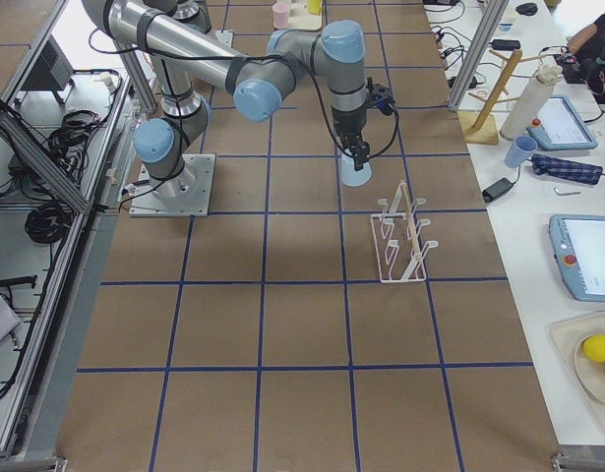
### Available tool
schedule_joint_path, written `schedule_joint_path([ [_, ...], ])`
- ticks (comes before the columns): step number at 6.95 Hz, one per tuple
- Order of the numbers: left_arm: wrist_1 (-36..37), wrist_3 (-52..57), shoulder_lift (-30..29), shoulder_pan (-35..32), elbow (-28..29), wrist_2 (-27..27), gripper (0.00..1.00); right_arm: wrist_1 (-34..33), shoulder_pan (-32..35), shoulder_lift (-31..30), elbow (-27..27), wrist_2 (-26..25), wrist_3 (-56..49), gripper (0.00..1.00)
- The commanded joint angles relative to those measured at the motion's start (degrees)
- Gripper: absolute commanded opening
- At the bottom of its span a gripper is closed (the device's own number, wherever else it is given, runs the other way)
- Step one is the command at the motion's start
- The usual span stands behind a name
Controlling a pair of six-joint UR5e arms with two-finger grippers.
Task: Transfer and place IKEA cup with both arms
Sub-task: 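Lift the cup off the rack with the right gripper while the left gripper approaches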
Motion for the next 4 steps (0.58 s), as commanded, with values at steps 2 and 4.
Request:
schedule_joint_path([
  [2,-4.48,11.23,1.38,5.01,-0.06,-9.44,1.00,7.48,11.59,-0.90,0.06,10.30,21.70,0.01],
  [4,-13.31,24.46,1.21,13.62,-1.54,-22.97,1.00,7.04,21.79,-0.90,0.06,9.86,36.75,0.00],
])
